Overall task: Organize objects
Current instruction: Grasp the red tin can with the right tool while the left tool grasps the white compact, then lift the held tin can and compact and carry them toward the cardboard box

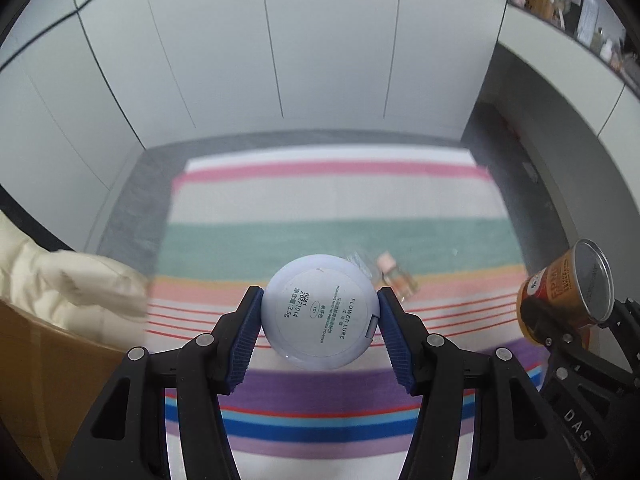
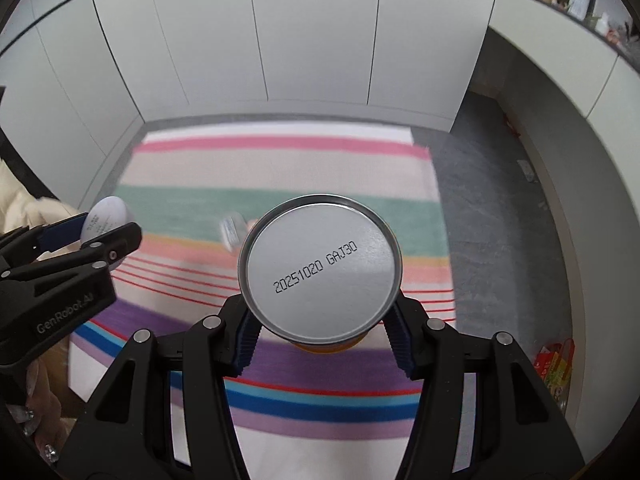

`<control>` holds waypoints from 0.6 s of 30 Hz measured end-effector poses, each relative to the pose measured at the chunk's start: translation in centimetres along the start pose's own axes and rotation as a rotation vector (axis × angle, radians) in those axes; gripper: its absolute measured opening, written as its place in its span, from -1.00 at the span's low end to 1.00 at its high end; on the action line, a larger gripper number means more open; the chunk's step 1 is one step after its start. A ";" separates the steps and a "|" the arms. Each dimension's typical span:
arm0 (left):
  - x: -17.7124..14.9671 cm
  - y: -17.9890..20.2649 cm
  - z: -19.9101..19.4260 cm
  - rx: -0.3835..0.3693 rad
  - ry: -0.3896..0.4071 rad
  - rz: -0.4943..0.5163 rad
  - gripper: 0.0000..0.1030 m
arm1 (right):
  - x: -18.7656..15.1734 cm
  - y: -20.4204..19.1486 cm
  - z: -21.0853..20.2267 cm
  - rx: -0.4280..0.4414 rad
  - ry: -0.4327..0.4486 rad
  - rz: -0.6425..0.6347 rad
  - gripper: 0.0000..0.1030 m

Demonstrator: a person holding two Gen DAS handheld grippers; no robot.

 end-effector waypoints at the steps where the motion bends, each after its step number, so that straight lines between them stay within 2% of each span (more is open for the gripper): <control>1: 0.5 -0.2 -1.4 0.012 0.021 -0.008 0.14 | 0.6 0.1 -1.3 -0.008 0.010 0.004 0.10; 4: 1.6 -0.8 -6.2 0.039 0.088 -0.015 0.14 | 2.4 0.4 -5.6 -0.022 0.061 0.008 0.10; 10: 3.9 -1.1 -15.0 0.020 0.178 -0.008 0.14 | 5.4 0.3 -14.4 -0.052 0.159 0.002 0.10; 13: 4.3 -1.1 -19.4 0.023 0.251 0.004 0.14 | 6.4 0.3 -17.8 -0.010 0.182 0.003 0.10; 18: 4.7 -0.9 -25.0 0.015 0.308 0.024 0.14 | 6.8 0.1 -22.4 -0.016 0.235 -0.013 0.10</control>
Point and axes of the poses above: each gripper's, at about its wrist camera, not at the fingertips, and z roughly the way its jaws point, y to its right, x to its top, the point moved 2 cm from there along z, roughly the way its jaws point, and after that the axes turned 7 degrees about -x, right-handed, at the moved point
